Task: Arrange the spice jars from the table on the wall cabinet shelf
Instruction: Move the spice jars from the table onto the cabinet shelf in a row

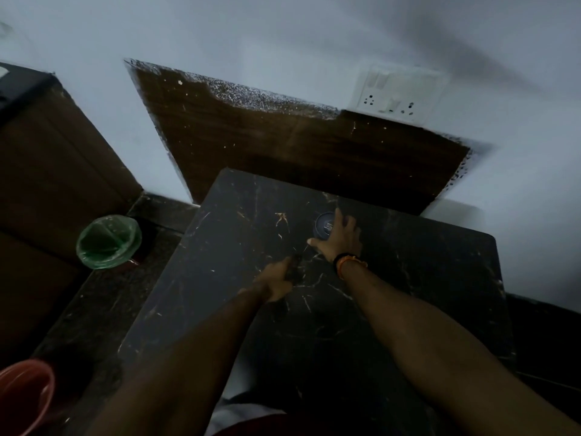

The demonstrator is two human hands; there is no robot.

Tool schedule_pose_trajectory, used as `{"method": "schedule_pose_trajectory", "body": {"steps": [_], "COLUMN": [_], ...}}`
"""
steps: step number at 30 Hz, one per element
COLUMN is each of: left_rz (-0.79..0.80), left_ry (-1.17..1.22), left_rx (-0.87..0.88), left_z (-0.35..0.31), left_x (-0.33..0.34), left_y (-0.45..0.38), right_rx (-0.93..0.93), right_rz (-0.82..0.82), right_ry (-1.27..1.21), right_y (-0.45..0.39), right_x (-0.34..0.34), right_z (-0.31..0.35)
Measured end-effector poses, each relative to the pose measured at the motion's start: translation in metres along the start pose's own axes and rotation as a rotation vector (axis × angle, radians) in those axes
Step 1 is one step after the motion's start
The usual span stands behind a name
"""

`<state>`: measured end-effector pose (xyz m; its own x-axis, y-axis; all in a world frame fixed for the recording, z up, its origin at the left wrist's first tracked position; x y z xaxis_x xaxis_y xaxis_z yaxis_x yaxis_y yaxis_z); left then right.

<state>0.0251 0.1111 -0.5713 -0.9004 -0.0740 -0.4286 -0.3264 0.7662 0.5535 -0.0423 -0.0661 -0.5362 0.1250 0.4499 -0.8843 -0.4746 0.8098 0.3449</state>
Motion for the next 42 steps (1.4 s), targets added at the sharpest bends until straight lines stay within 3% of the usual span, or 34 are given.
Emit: {"method": "schedule_pose_trajectory", "body": {"steps": [10, 15, 17, 21, 24, 33, 38, 42], "left_rz": [-0.014, -0.133, -0.143, 0.103, 0.292, 0.454, 0.410, 0.310], "left_ry": [0.145, 0.435, 0.683, 1.228, 1.457, 1.668, 1.667, 1.563], "left_rx": [-0.022, 0.006, -0.035, -0.141, -0.105, 0.010, 0.230, 0.409], "left_z": [0.003, -0.009, -0.008, -0.013, -0.033, -0.088, -0.112, -0.129], "left_x": [0.013, 0.016, 0.025, 0.060, 0.074, 0.091, 0.075, 0.059], "left_y": [-0.007, -0.002, 0.002, 0.011, 0.024, 0.062, 0.072, 0.078], "right_rx": [-0.012, -0.113, -0.183, -0.337, -0.398, -0.521, -0.497, -0.456], "right_rz": [-0.078, -0.060, -0.034, 0.055, 0.102, 0.119, 0.062, -0.076], "right_ry": [-0.115, -0.426, -0.596, -0.646, -0.672, -0.766, -0.804, -0.827], "right_y": [-0.004, 0.023, 0.043, 0.081, 0.104, 0.147, 0.156, 0.165], "right_x": [-0.002, -0.015, -0.026, -0.051, -0.070, -0.117, -0.133, -0.134], "right_z": [-0.014, -0.029, -0.037, -0.045, -0.049, -0.047, -0.052, -0.057]}}
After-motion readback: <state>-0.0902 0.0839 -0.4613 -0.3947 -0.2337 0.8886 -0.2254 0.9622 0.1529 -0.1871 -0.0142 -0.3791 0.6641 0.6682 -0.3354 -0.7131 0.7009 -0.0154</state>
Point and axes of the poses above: each hand's wrist, its own y-axis away from the middle knuckle, its own x-axis out of the palm, z = x × y, the point moved 10 cm from there along -y, towards the middle knuckle, and after that the axes turned 5 degrees about y, right-handed, at the moved point
